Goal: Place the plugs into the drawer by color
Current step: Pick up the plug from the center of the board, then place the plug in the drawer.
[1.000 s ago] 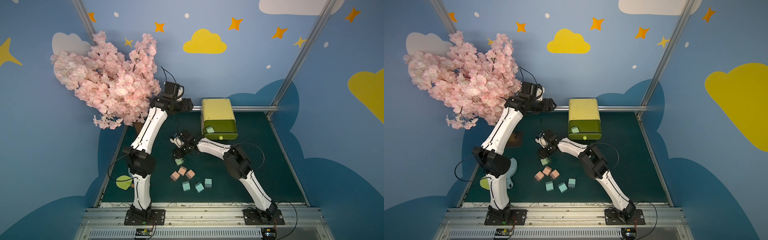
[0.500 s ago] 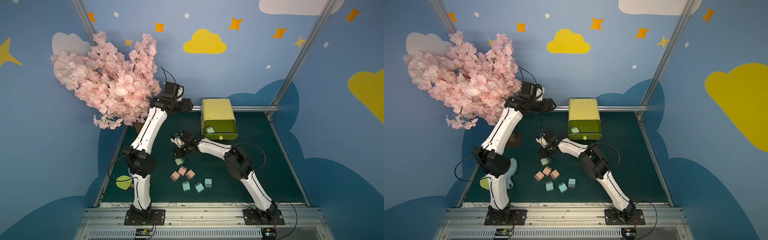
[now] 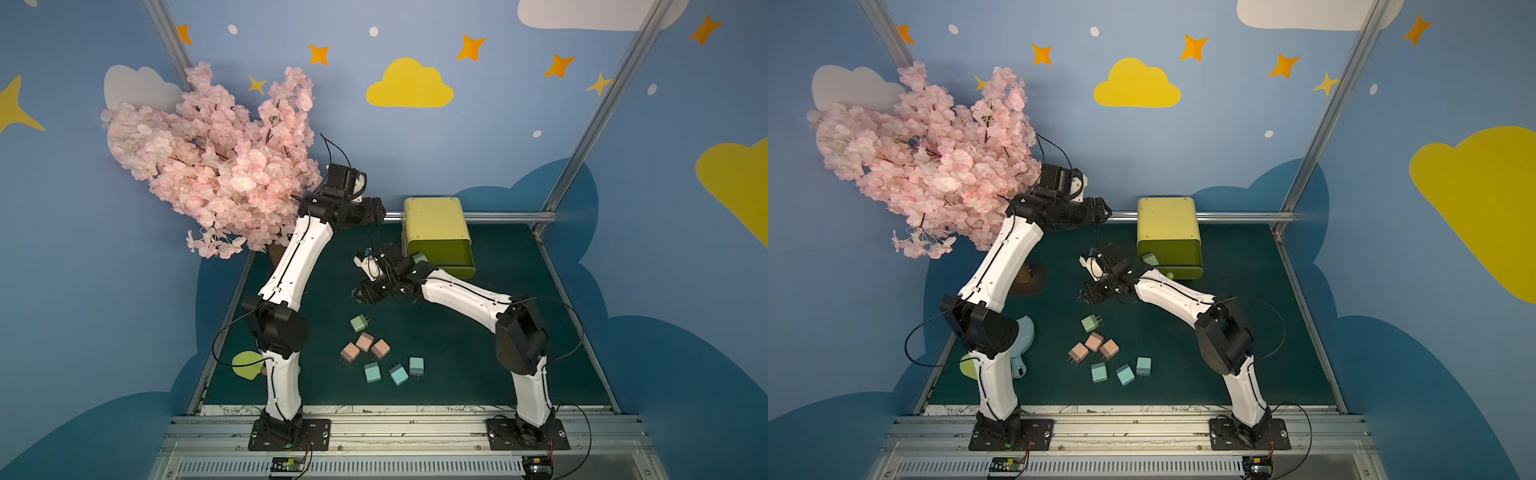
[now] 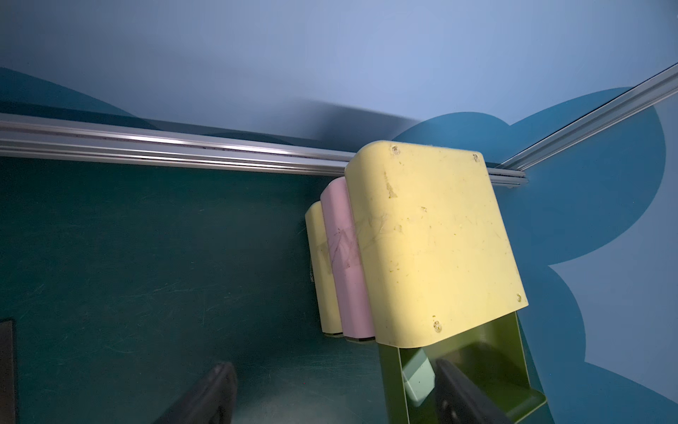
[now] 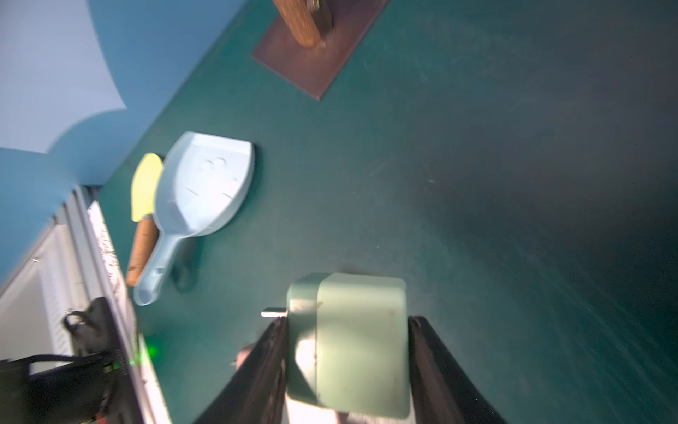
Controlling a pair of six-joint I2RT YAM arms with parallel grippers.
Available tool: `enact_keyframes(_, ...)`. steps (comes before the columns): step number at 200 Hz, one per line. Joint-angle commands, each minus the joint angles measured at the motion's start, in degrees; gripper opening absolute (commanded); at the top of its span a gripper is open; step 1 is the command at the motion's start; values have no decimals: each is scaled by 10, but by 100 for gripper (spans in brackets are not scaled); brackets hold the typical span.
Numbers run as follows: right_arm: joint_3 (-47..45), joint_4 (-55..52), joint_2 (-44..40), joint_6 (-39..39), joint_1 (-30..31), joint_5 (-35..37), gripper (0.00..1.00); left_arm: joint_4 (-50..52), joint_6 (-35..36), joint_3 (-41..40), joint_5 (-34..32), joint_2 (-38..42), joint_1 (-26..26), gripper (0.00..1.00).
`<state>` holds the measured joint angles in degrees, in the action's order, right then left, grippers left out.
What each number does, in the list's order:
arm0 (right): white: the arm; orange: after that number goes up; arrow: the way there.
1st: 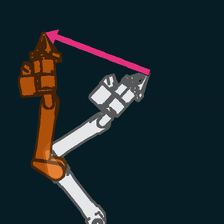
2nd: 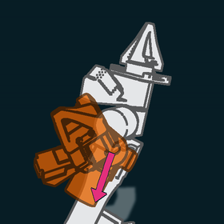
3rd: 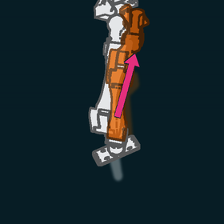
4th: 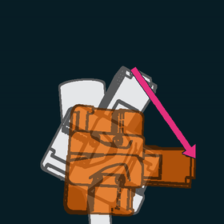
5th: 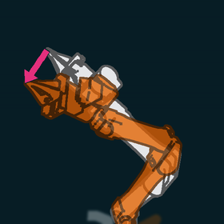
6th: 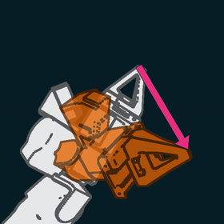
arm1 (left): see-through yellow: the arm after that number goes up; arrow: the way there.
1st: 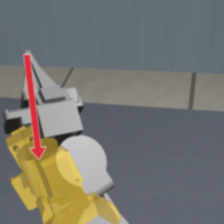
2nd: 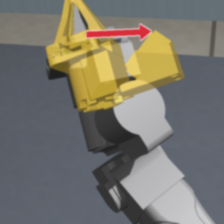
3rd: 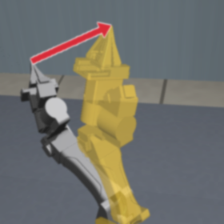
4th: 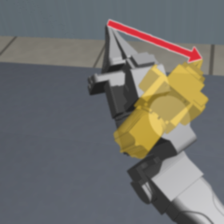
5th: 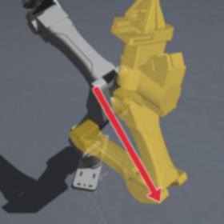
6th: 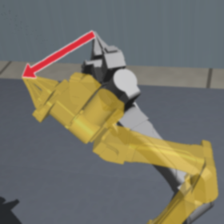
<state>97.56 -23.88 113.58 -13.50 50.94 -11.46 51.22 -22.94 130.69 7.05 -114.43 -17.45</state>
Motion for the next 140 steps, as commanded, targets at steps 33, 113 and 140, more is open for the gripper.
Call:
enact_keyframes(33, -64, -61, -157, -28, -65, 105, 42, -7, 2, 9, 2, 10, -17, 87)
enact_keyframes(113, -70, -153, -225, -12, -201, 146, 42, 53, 5, 171, 8, -120, -50, 87)
enact_keyframes(140, -43, -186, -201, -12, -213, 157, 42, 57, 3, 191, 12, -140, -53, 87)
